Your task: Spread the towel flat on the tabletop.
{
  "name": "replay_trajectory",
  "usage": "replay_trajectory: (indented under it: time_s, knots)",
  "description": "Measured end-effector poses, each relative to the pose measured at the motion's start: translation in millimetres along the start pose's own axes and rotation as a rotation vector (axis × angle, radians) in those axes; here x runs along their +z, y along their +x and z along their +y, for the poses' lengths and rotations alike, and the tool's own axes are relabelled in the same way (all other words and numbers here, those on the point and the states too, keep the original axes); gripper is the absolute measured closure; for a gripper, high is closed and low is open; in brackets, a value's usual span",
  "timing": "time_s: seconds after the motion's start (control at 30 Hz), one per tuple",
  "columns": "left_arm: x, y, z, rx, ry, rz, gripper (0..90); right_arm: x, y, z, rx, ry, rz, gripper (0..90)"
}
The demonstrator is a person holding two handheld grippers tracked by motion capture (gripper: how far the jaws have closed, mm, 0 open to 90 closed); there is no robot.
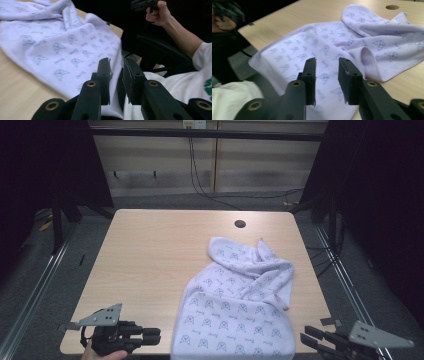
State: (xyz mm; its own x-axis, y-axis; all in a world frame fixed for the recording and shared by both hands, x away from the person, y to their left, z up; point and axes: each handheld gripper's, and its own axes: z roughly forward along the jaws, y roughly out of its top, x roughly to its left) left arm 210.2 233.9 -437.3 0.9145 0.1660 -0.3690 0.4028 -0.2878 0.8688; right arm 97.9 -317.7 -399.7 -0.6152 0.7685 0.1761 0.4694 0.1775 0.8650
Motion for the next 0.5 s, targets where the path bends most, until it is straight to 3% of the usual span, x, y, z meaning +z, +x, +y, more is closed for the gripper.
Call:
replay_trajectory:
  time_s: [0.13, 0.2, 0.27, 0.33, 0.37, 0.5]
  knots:
    - [26.0, 32.7, 10.6, -0.017, 0.05, 0.039, 77.8, 43.8, -22.6, 8.2, -0.01, 0.065, -0.015, 63.7]
    - [46.5, 56.6, 16.1, -0.047, 0.089, 0.052, 79.0, 68.2, -36.7, 12.6, -0.014, 0.099, -0.006, 61.5]
    - [68.4, 78.8, 21.0, -0.051, 0.148, 0.107, 79.0, 91.1, -49.4, 16.7, -0.008, 0.134, -0.03, 59.6]
    - [87.4, 98.2, 24.6, -0.076, 0.18, 0.116, 78.6, 109.6, -59.5, 20.0, -0.006, 0.154, -0.038, 57.7]
    - [95.1, 104.2, 25.9, -0.065, 0.184, 0.145, 79.2, 117.5, -63.7, 21.0, -0.011, 0.162, -0.045, 57.0]
    - [121.4, 120.2, 28.6, -0.058, 0.263, 0.179, 79.0, 140.4, -74.1, 20.4, -0.006, 0.213, -0.056, 60.2]
